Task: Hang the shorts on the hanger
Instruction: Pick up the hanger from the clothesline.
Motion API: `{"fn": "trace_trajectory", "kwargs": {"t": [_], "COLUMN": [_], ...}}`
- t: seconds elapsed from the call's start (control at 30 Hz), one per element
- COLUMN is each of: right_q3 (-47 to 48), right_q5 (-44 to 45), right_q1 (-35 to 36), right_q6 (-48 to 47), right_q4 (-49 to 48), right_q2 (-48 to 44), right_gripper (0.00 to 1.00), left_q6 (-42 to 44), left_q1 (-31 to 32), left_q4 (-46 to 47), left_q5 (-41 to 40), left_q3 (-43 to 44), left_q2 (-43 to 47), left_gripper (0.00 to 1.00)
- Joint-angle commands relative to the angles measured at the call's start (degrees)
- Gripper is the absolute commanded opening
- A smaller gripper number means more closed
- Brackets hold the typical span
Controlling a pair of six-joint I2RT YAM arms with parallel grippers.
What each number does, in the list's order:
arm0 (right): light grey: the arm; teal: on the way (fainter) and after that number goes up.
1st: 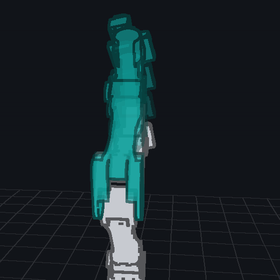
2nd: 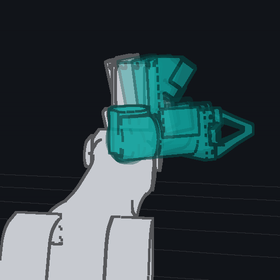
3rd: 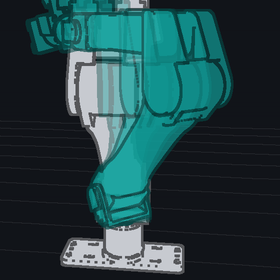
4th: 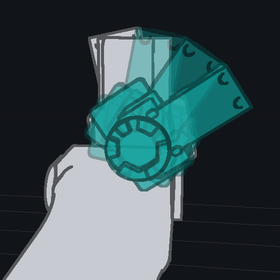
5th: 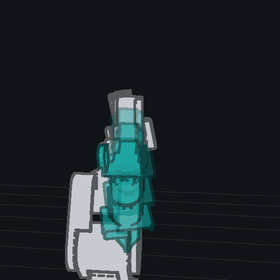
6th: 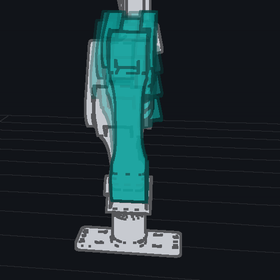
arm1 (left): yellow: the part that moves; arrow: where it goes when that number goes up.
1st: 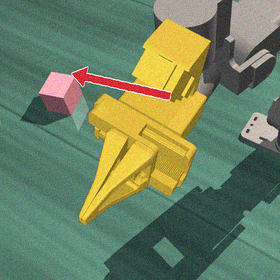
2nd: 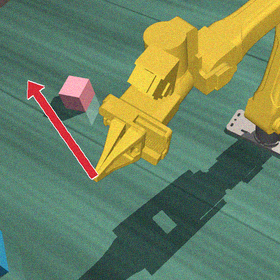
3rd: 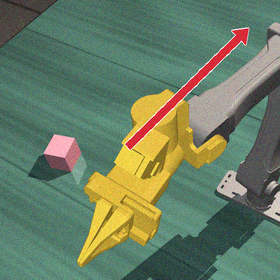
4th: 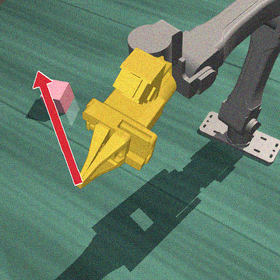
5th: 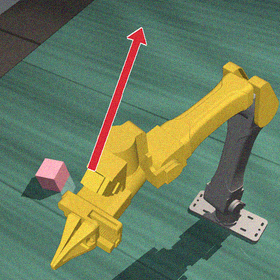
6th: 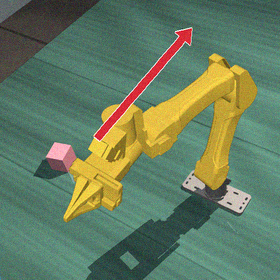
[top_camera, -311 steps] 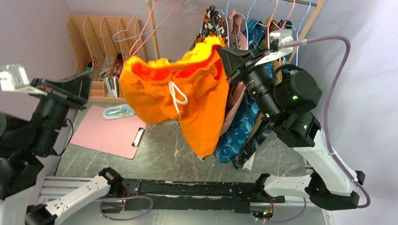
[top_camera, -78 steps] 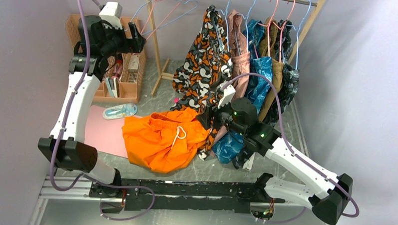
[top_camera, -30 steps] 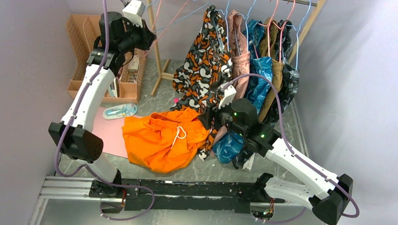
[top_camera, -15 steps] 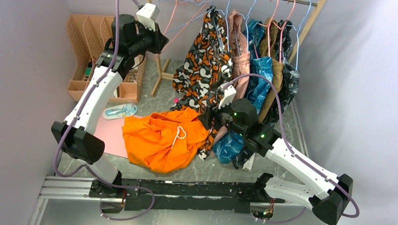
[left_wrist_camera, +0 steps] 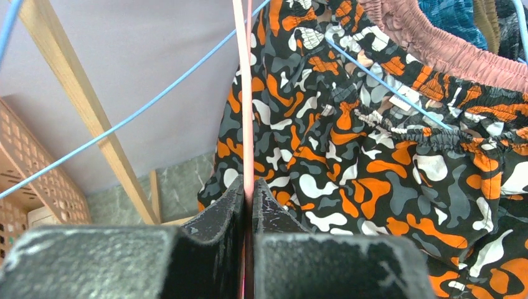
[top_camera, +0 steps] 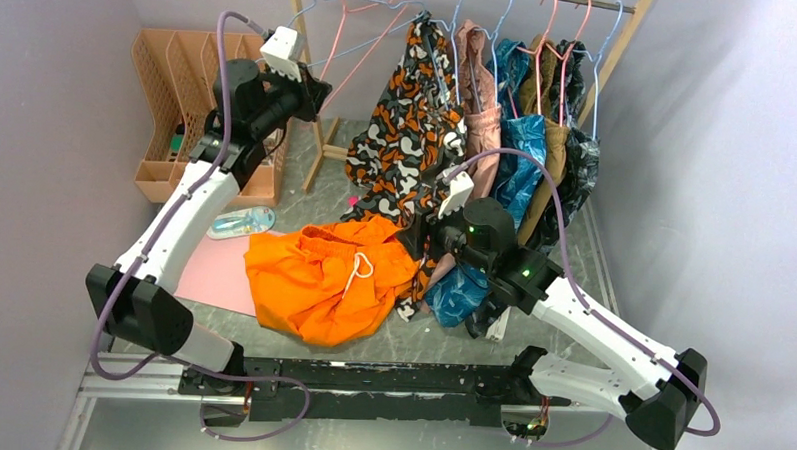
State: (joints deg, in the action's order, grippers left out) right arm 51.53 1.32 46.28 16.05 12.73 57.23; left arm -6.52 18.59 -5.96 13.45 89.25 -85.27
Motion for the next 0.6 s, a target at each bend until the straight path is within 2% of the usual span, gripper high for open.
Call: {"fn": "trace_trajectory", "kwargs": {"t": [0.0, 0.57], "right_q3": [-1.2, -2.7], "right_q5": [0.6, 1.8], "right_q1": [-0.2, -0.2], "right_q6": [0.7, 0.2], "right_q4": [-0.1, 1.4], "right_q2": [-1.6, -3.8], "right_gripper": [0.61, 0.61], "left_q6": [-3.2, -9.0], "left_q1": [0.2, 0.2], "left_q4": [16.2, 33.1], "left_q5": [-0.1, 0.6], "left_q3": [-6.4, -13.0], "left_q2": [2.8, -1.5], "left_gripper": [0.07, 0.07]}}
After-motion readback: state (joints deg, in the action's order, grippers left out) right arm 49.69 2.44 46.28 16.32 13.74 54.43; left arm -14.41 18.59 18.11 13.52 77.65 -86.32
